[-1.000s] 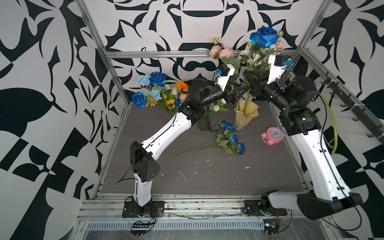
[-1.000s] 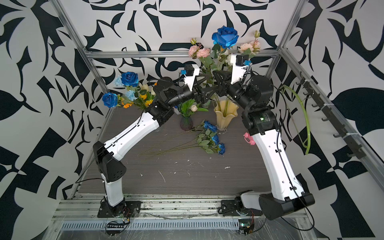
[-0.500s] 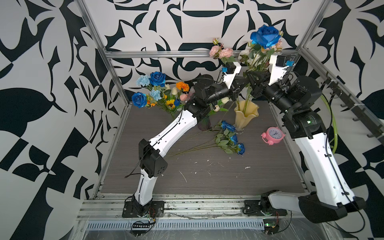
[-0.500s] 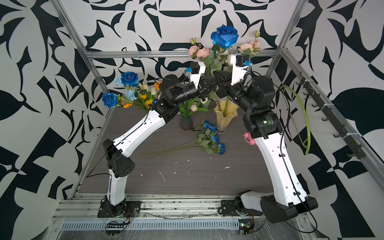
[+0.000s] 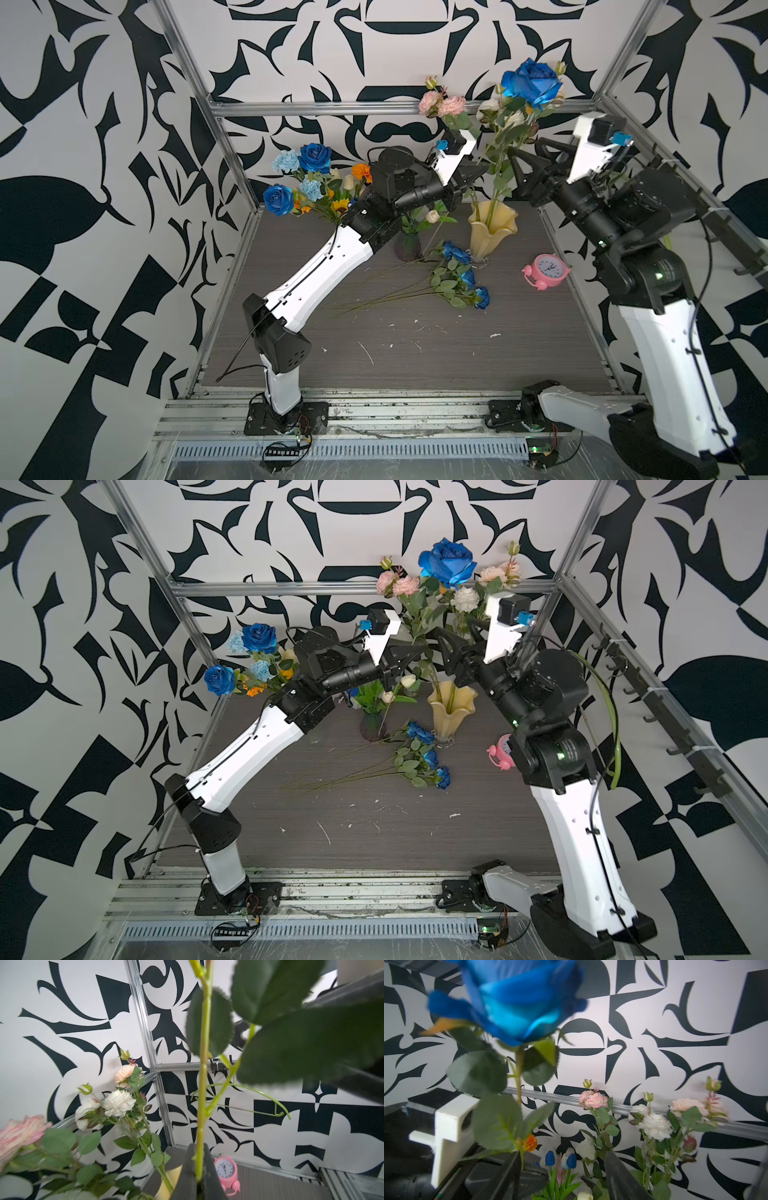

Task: Pick out blue flowers from the vase
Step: Place the flower at the center of the board.

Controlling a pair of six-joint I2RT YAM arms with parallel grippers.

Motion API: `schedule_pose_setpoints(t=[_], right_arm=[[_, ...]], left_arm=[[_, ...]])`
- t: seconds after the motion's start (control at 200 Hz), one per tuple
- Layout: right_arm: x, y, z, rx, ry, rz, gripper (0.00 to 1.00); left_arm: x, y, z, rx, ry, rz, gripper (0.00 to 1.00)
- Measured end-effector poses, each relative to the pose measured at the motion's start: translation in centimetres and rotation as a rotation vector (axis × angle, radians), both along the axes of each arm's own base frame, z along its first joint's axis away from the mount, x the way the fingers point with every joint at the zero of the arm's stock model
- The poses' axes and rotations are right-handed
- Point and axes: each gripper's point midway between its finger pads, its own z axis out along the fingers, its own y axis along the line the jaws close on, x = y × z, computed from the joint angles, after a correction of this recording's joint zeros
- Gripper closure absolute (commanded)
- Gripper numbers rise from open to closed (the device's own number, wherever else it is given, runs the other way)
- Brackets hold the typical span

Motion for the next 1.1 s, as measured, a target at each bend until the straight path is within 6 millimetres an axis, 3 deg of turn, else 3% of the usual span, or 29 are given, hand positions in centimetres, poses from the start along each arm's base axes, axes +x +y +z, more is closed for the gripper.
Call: schedule_pose_setpoints(t=[0.085,0.18,0.275,0.345,0.445,0.545,0.7,0.915,1.1], right_arm=[[-0.7,-1.8,-1.5,0.005,0.03,-0.087,0.34],[-0.9,-4.4,-4.0,0.02,0.084,-0.226,0.33],[-0.8,-6.7,-6.8,0.015,0.159,-0.358,0.3],[-0.3,-7.5,-8.2,-0.006,0.213,-0.418,0.27],[1.2,-7.5,-8.9,-0.04,0.279,-0.443,0.16],[3.4,-6.7,-10.0,-0.066,0.34,-0.436,0.12],[7.0,-4.9,-15.4,-0.15,0.531,-0.403,0.07],[9.5,-3.9,-20.5,-0.241,0.727,-0.391,0.16],[9.1,-4.1,-22.1,-0.276,0.787,-0.397,0.16]], left_arm=[[-0.9,1.9,-1.3,0.094,-0.018,0.073,1.0],[-1.1,4.2,-4.3,0.224,-0.033,0.18,1.0],[-0.5,6.1,-9.0,0.386,-0.048,0.292,1.0],[0.1,6.8,-13.6,0.53,-0.045,0.348,1.0],[1.0,7.3,-20.6,0.738,-0.033,0.391,1.0],[1.0,7.4,-27.0,0.898,-0.012,0.393,1.0],[0.9,8.1,-34.7,1.062,0.031,0.381,1.0],[2.0,7.6,-40.0,1.129,0.047,0.398,1.0],[2.8,7.0,-42.7,1.142,0.058,0.418,1.0]])
